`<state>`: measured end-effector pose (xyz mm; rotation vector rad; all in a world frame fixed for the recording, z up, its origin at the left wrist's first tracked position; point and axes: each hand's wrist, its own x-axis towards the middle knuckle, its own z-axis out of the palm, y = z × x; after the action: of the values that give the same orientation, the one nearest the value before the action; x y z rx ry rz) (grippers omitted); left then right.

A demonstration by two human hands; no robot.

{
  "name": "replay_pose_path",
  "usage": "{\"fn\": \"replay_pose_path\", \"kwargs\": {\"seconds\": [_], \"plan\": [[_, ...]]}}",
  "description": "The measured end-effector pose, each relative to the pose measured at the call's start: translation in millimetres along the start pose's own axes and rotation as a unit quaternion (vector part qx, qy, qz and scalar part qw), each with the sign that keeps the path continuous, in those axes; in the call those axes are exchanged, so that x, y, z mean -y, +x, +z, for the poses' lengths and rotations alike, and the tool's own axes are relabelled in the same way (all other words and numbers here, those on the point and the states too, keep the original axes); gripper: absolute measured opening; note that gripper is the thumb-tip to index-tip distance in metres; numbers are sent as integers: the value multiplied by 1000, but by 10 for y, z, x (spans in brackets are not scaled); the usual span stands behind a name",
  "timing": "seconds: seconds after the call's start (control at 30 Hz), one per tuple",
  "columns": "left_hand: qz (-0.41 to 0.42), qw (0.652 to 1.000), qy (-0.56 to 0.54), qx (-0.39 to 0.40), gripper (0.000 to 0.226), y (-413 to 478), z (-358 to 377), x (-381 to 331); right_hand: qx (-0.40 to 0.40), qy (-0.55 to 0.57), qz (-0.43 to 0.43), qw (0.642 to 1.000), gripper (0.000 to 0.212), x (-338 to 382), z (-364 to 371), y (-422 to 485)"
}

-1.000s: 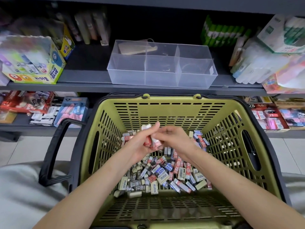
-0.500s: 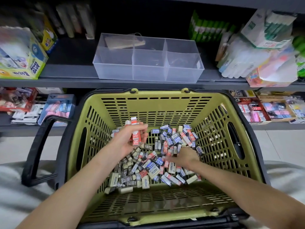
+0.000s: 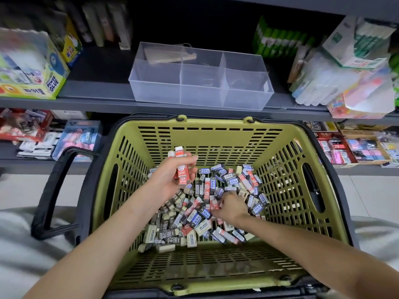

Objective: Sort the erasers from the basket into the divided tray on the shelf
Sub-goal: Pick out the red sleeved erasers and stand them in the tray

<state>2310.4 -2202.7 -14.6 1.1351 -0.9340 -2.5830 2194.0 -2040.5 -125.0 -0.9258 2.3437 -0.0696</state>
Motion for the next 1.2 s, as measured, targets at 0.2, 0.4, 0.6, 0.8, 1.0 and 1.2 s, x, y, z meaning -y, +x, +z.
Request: {"fn": "replay_pose_path", "kwargs": {"seconds": [0.2,0.4,0.6,0.8,1.0,1.2], "plan": [[4,1000,-6,-4,38,-15,24,-6,-37,15,54,998,48,140,13,34],[1,1000,-12,3,34,-36,59,-29,-11,60,74,995,48,124,-17,94],[0,1000,-8,-1,34,-43,89,-40,-27,74,50,996,39,77,52,67],[-1,1000,-27,4,29,-36,94,-61,43,136,89,986,46,77,14,172],[-2,999,-39,-3,30,-28,83,-71,-23,66,52,996,43,80,56,116],[4,1000,-25,9,30,0,63,-50,6,25,-13,1000,41,67,-4,151]]}}
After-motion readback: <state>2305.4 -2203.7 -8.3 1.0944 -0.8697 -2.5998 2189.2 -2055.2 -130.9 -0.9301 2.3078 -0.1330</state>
